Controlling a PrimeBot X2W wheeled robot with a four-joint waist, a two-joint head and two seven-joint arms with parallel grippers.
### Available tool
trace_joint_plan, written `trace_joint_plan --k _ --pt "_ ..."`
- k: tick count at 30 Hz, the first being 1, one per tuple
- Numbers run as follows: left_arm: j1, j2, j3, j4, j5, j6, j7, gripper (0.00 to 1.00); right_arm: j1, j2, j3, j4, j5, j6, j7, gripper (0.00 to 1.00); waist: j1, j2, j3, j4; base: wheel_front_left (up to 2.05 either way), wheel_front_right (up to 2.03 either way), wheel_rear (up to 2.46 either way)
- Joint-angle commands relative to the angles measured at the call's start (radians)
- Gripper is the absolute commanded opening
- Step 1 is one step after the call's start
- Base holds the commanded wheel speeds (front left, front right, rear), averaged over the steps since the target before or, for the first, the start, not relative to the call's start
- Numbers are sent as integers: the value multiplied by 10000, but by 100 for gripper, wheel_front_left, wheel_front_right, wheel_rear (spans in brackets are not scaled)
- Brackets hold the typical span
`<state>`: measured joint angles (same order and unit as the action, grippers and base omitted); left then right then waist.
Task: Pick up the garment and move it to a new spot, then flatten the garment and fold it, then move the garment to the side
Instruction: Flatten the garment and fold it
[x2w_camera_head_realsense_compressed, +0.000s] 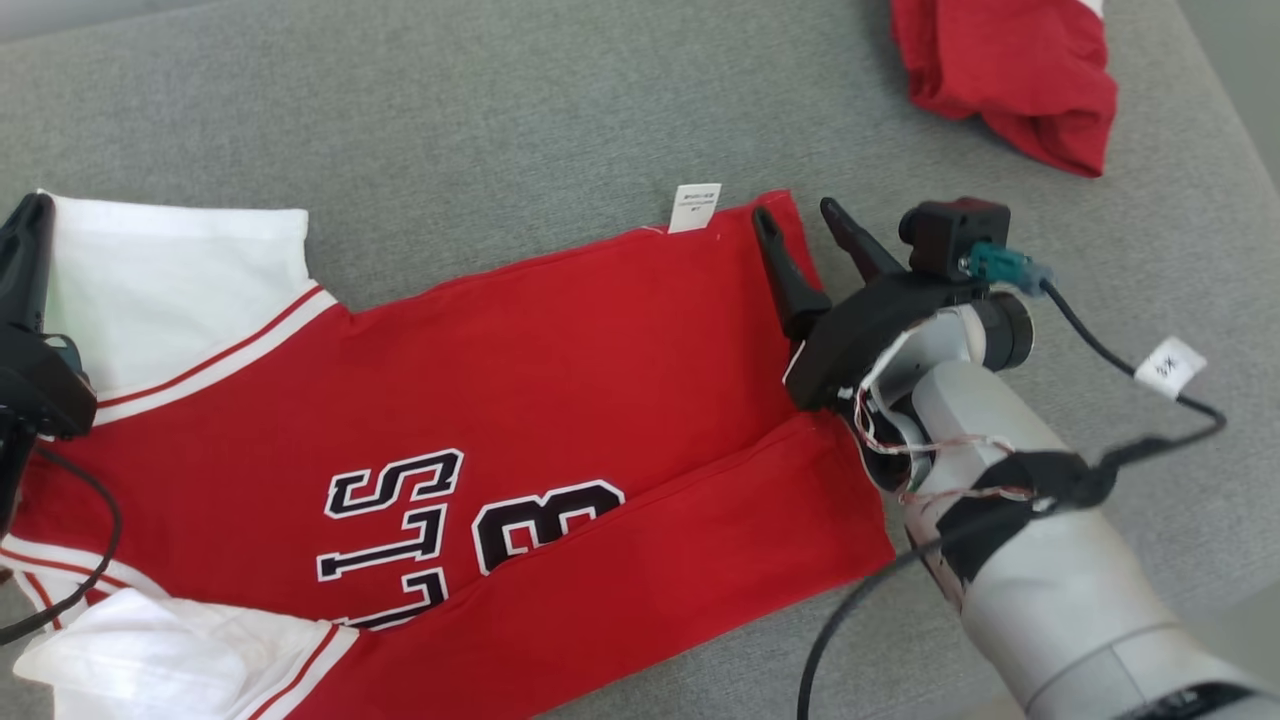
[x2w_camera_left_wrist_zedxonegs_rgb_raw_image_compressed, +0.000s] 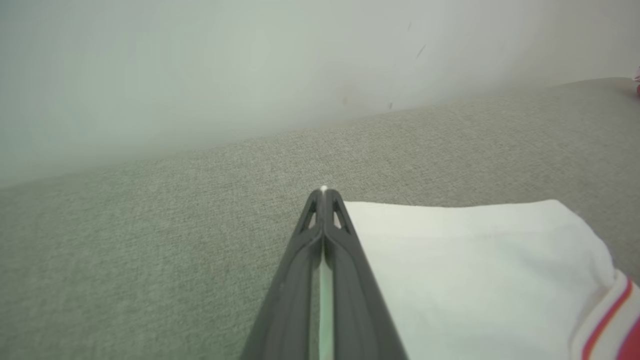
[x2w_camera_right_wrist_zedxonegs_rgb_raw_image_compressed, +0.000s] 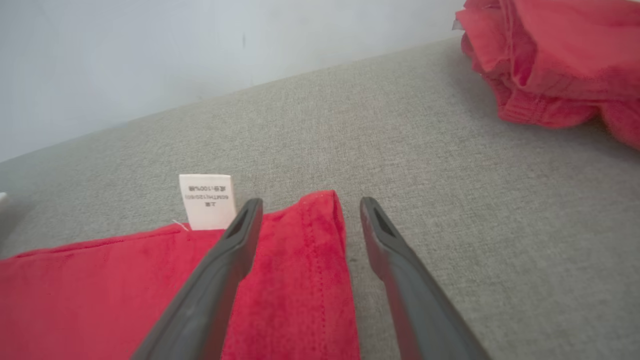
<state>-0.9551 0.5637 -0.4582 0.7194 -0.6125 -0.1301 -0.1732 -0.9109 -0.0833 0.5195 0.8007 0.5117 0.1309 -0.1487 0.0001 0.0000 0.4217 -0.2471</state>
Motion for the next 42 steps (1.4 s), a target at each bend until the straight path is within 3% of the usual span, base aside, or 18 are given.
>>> trace_joint_plan --k 1,8,9,10,11,20,27,42 --pt "-96 32 -48 5 -28 -2 -60 0 -221 43 53 248 47 -2 12 100 -1 0 91 99 0 0 0" --pt "-297 -58 -257 -31 -78 -2 -156 0 -1227 222 153 2068 58 -2 -230 98 -1 0 294 308 0 0 0" --pt "-321 -73 -285 -33 -88 -2 -183 0 -1333 244 197 2289 81 -2 -229 73 -1 0 313 333 0 0 0" --pt "-343 -75 -308 -27 -96 -2 -205 0 -1450 264 231 2455 110 -2 -290 34 -1 0 331 353 0 0 0" --pt "-363 -89 -338 -24 -98 -2 -221 0 -1559 279 236 2582 115 -2 -420 1 -1 0 346 375 0 0 0" --pt "-342 -7 -440 67 -219 0 -463 0 -1866 339 497 3218 181 -2 -1023 0 -1 0 183 486 0 0 0" --pt "136 -57 -191 -239 -360 26 -784 0 -1299 306 531 2562 644 -2 -1171 0 -1 0 -245 664 0 0 0" --pt "3536 -297 1291 -4254 -560 636 -904 0 1026 -1120 399 -63 1672 -2 -1164 0 -1 0 -1208 1315 0 0 0"
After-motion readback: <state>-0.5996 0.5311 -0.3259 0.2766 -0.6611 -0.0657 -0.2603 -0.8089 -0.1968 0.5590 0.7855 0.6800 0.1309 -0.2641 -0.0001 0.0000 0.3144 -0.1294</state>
